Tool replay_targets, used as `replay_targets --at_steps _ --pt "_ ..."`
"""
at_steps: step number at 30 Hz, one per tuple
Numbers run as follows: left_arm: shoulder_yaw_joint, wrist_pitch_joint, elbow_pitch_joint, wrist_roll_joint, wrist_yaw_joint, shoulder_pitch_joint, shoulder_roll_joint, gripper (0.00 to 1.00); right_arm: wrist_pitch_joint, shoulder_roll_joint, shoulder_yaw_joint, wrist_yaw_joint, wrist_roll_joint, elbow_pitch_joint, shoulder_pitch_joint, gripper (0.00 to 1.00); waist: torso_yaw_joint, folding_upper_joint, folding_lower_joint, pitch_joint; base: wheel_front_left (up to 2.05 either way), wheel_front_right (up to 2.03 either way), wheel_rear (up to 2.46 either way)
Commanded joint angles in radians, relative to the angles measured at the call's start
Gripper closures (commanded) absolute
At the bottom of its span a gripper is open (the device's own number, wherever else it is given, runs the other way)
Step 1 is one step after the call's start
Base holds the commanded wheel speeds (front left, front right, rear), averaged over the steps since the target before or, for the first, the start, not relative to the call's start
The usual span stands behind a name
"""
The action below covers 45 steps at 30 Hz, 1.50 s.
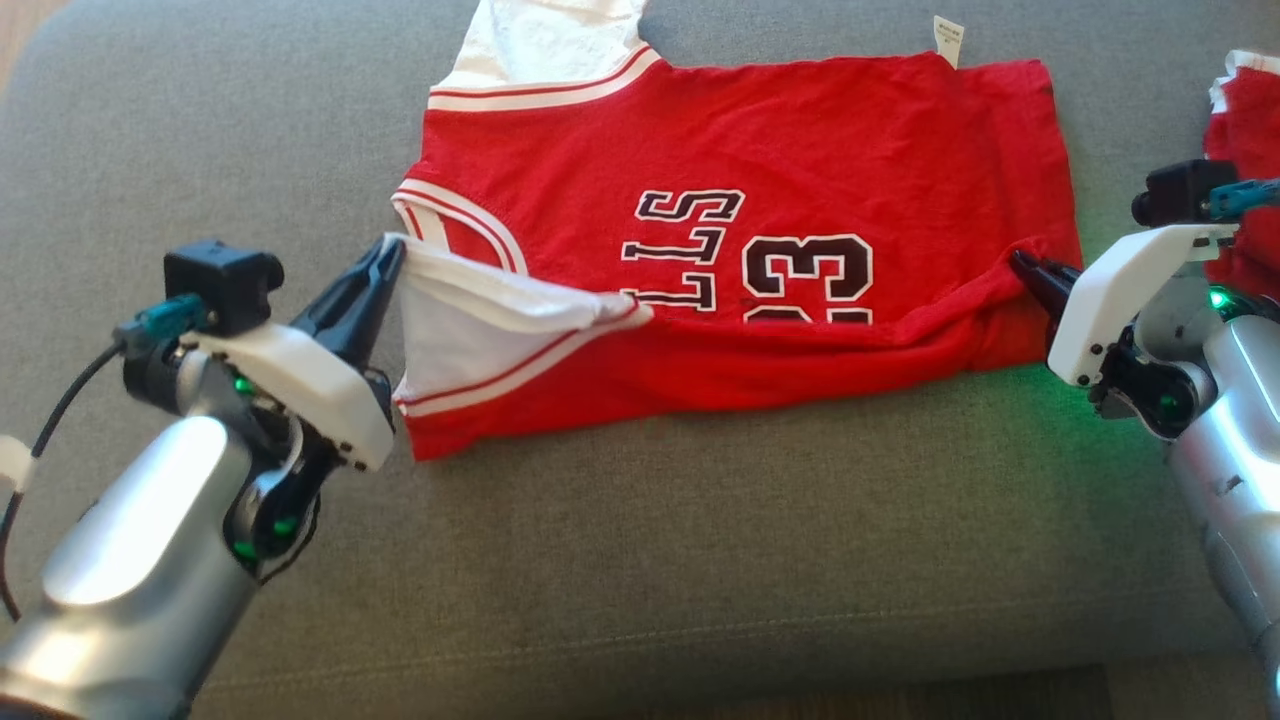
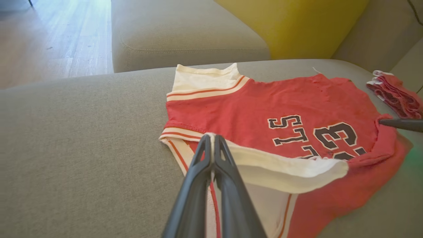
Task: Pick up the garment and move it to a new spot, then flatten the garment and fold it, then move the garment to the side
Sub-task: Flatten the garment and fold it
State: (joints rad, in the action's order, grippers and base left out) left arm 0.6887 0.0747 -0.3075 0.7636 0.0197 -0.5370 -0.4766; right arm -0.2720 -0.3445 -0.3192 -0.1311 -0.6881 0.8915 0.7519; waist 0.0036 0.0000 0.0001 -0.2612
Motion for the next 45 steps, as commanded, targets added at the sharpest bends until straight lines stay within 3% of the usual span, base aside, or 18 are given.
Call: replay_targets --at_steps 1,7,8,9,10,11,12,14,20,24,27,31,34,36,40,45 --pt "-0.055 0.014 0.014 -0.009 -0.009 -0.06 -0.026 1.0 0.013 0.001 -0.013 0.0 -0.008 -0.022 0.028 1.0 -0.001 0.0 -0.0001 -0.003 0.0 0.0 0.0" --pt "-0.049 0.044 -0.069 -0.029 -0.028 -0.099 0.012 1.0 0.03 -0.002 -0.035 0.0 -0.023 0.014 0.053 1.0 -0.007 0.0 -0.0001 -0.017 0.0 0.0 0.0" --pt "-0.046 0.047 -0.079 -0.031 -0.027 -0.103 0.019 1.0 0.032 0.0 -0.037 0.0 -0.026 0.02 0.056 0.57 -0.008 0.0 -0.0001 -0.018 0.0 0.0 0.0" --pt "-0.042 0.05 -0.09 -0.033 -0.026 -0.106 0.025 1.0 0.038 0.001 -0.035 0.0 -0.032 0.025 0.058 0.0 -0.009 0.0 -0.0001 -0.018 0.0 0.0 0.0" --pt "-0.039 0.053 -0.101 -0.037 -0.028 -0.11 0.032 0.86 0.046 0.002 -0.032 0.0 -0.036 0.032 0.061 0.0 -0.009 0.0 -0.0001 -0.017 0.0 0.0 0.0" --pt "-0.036 0.059 -0.114 -0.043 -0.036 -0.115 0.038 0.3 0.052 0.004 -0.033 0.0 -0.038 0.037 0.062 0.0 -0.01 0.0 -0.0001 -0.016 0.0 0.0 0.0" --pt "-0.036 0.067 -0.125 -0.05 -0.044 -0.12 0.044 0.0 0.058 0.005 -0.033 0.0 -0.041 0.042 0.064 0.0 -0.01 0.0 -0.0001 -0.015 0.0 0.0 0.0" --pt "-0.042 0.095 -0.144 -0.06 -0.066 -0.128 0.056 0.0 0.084 0.004 -0.025 0.0 -0.045 0.055 0.068 0.0 -0.011 0.0 -0.0001 -0.012 0.0 0.0 0.0" --pt "-0.13 0.179 -0.134 -0.094 -0.195 -0.119 0.096 0.0 0.202 -0.004 0.008 0.0 -0.036 0.078 0.061 0.0 -0.013 0.0 -0.0001 0.016 0.0 0.0 0.0" --pt "-0.258 0.186 0.019 -0.152 -0.262 -0.048 0.133 0.0 0.325 -0.019 0.014 0.0 -0.004 0.041 0.027 0.0 -0.018 0.0 -0.0001 0.046 0.0 0.0 0.0" --pt "-0.366 0.187 0.154 -0.215 -0.288 0.056 0.179 0.0 0.431 -0.02 0.029 0.0 0.014 -0.012 -0.019 0.0 -0.024 0.0 -0.0001 0.072 0.0 0.0 0.0" --pt "-0.454 0.187 0.272 -0.283 -0.283 0.205 0.256 0.0 0.518 -0.013 0.085 0.0 0.068 -0.089 -0.105 0.0 -0.03 0.0 -0.0001 0.109 0.0 0.0 0.0" --pt "-0.507 0.187 0.335 -0.332 -0.262 0.297 0.32 0.0 0.532 0.0 0.179 0.0 0.166 -0.195 -0.188 0.0 -0.034 0.0 -0.0001 0.129 0.0 0.0 0.0" --pt "-0.519 0.187 0.353 -0.365 -0.252 0.322 0.334 0.0 0.533 0.011 0.228 0.0 0.217 -0.257 -0.224 0.0 -0.034 0.0 -0.0001 0.133 0.0 0.0 0.0" --pt "-0.536 0.187 0.348 -0.438 -0.211 0.424 0.389 0.0 0.533 0.139 0.411 0.0 0.377 -0.514 -0.41 0.0 -0.04 0.0 -0.0001 0.145 0.0 0.0 0.0" --pt "-0.55 0.187 0.253 -0.443 -0.183 0.473 0.419 0.0 0.534 0.247 0.475 0.0 0.483 -0.685 -0.559 0.0 -0.054 0.0 -0.0001 0.143 0.0 0.0 0.0"
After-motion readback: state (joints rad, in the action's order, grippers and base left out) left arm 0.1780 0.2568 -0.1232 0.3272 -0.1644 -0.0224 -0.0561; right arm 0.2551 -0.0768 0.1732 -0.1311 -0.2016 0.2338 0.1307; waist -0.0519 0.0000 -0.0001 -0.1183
